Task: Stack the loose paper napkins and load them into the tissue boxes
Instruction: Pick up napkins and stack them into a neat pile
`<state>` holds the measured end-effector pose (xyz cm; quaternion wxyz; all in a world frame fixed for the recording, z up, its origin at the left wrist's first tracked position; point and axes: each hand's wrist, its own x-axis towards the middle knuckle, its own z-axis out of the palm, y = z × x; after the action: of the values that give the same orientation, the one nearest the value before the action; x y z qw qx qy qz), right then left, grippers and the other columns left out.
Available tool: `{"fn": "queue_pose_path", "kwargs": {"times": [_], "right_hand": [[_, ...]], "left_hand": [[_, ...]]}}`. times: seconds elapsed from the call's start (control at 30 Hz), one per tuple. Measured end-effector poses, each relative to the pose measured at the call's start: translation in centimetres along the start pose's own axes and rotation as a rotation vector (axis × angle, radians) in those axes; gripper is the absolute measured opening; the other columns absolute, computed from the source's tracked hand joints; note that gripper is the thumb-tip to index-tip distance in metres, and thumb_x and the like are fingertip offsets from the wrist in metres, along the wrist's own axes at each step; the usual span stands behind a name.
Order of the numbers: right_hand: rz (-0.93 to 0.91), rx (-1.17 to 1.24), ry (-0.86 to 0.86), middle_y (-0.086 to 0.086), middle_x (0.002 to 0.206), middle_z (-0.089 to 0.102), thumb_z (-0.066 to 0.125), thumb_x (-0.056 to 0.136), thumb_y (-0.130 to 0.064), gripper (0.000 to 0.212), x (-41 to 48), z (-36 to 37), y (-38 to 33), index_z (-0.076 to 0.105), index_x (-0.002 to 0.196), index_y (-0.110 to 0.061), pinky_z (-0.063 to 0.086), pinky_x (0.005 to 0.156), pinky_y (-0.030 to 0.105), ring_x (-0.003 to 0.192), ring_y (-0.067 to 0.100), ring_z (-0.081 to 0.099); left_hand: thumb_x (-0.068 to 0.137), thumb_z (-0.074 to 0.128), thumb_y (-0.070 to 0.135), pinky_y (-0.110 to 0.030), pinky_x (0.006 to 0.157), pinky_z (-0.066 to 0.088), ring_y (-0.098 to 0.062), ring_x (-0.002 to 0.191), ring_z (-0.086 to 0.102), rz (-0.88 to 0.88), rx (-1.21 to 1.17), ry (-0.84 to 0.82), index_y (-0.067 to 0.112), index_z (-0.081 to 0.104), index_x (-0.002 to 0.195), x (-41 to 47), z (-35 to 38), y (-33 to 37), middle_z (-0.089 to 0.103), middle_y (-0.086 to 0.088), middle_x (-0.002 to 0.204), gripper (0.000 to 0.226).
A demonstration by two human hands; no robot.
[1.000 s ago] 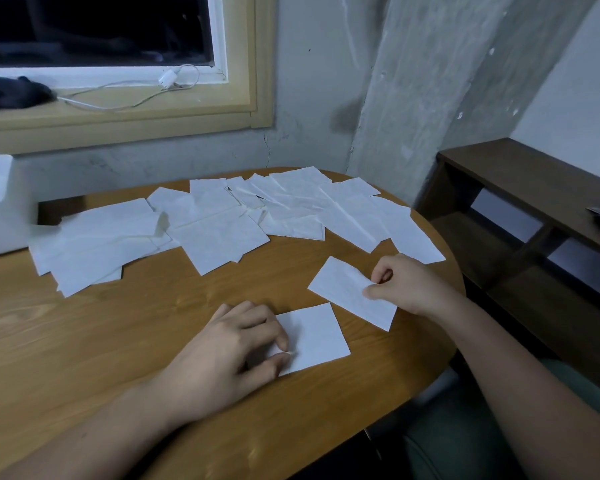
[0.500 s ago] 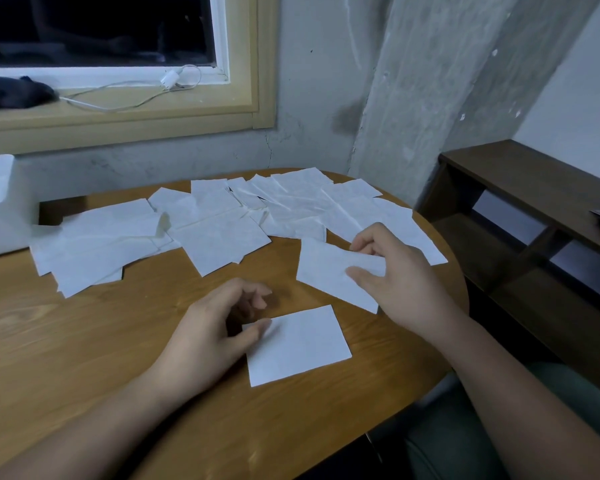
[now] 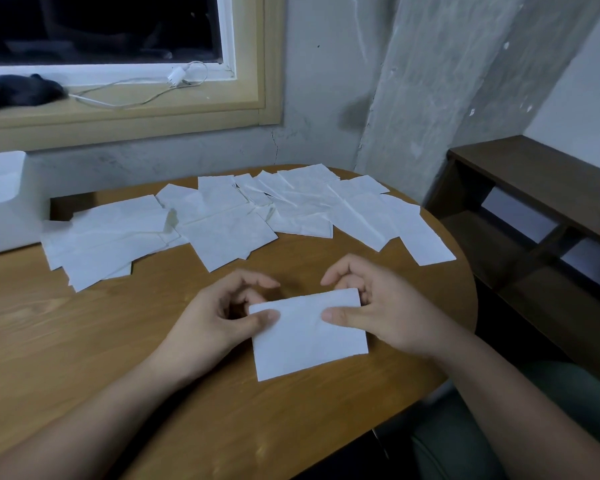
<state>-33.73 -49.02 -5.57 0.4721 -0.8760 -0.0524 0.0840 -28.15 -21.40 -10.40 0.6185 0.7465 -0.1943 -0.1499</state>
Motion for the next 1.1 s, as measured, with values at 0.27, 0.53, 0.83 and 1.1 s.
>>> {"fn": "queue_pose_path", "kwargs": {"times": [0.27, 0.53, 0.83, 1.1], "right_hand": [[0.170, 0.162, 0.143, 0.002, 0.093, 0.079, 0.082, 0.095, -0.021, 0.034, -0.2, 1.3, 3.3, 0.064, 0.123, -0.028, 0.062, 0.076, 0.032, 0.077, 0.018, 0.076], [0.167, 0.143, 0.323, -0.003, 0.090, 0.079, 0.082, 0.094, -0.020, 0.033, -0.1, 3.2, 4.6, 0.064, 0.120, -0.027, 0.060, 0.059, 0.028, 0.084, 0.015, 0.078], [0.158, 0.083, 0.321, -0.003, 0.088, 0.079, 0.084, 0.091, -0.018, 0.032, -0.1, 3.2, 5.1, 0.064, 0.115, -0.027, 0.066, 0.066, 0.038, 0.081, 0.015, 0.078], [0.155, 0.000, 0.375, -0.008, 0.084, 0.075, 0.089, 0.086, -0.019, 0.037, -0.1, 3.7, 5.3, 0.066, 0.112, -0.031, 0.062, 0.066, 0.026, 0.074, 0.012, 0.073]], "left_hand": [[0.095, 0.083, 0.026, -0.027, 0.085, 0.053, -0.017, 0.086, 0.072, -0.051, 0.142, 0.012, 0.032, 0.070, 0.116, 0.4, -0.1, -0.5, 0.074, 0.000, 0.086, 0.025], [0.091, 0.086, 0.038, -0.032, 0.083, 0.053, -0.013, 0.084, 0.068, 0.005, 0.384, 0.084, 0.039, 0.069, 0.111, 0.4, -0.2, -1.3, 0.073, 0.009, 0.088, 0.026], [0.092, 0.084, 0.035, -0.026, 0.082, 0.049, -0.007, 0.089, 0.069, 0.017, 0.448, 0.078, 0.042, 0.067, 0.111, 0.6, -0.7, -1.4, 0.074, 0.013, 0.087, 0.026], [0.087, 0.085, 0.045, -0.033, 0.081, 0.049, -0.003, 0.088, 0.067, 0.053, 0.608, 0.056, 0.045, 0.063, 0.113, 0.7, -0.6, -2.2, 0.071, 0.022, 0.090, 0.034]]}}
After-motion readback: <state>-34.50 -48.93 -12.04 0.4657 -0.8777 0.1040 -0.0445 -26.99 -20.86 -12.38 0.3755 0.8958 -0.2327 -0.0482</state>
